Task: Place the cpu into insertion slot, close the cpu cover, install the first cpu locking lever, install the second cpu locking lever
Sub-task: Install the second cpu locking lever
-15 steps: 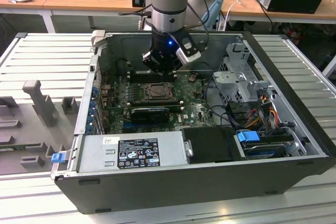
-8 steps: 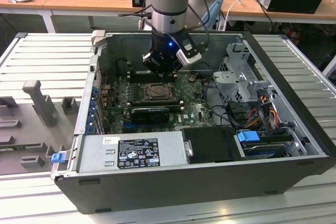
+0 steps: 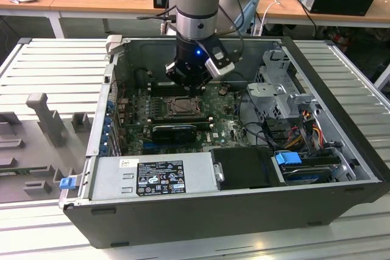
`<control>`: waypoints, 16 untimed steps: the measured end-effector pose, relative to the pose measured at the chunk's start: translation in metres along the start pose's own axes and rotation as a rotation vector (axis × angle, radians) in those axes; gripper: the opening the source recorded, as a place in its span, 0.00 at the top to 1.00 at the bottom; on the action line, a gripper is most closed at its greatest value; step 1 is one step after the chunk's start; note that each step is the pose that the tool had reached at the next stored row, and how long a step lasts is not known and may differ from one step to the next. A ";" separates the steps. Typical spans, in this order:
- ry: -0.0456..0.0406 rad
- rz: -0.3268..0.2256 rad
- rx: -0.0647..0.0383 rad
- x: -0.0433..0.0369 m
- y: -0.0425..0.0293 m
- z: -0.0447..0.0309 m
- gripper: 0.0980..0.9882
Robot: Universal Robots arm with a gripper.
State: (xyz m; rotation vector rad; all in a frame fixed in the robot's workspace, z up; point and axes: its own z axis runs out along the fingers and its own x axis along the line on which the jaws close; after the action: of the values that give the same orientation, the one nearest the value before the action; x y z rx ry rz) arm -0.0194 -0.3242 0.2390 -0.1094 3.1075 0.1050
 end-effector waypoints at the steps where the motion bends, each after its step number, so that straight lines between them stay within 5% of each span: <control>1: -0.0001 0.000 0.000 -0.0001 -0.0002 -0.0005 0.99; 3: 0.0000 0.000 0.000 0.0003 -0.0035 -0.0009 0.99; 7: 0.0043 0.000 0.000 0.0016 -0.0226 -0.0014 0.99; 10: 0.0372 0.003 -0.007 0.0025 -0.0352 -0.0013 0.99; 15: 0.0357 0.003 -0.051 0.0048 -0.0518 -0.0008 0.99; 16: 0.0344 -0.003 -0.076 0.0196 -0.0555 0.0011 0.99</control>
State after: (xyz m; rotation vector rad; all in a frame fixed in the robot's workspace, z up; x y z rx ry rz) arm -0.0350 -0.3807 0.2336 -0.1192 3.1380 0.2236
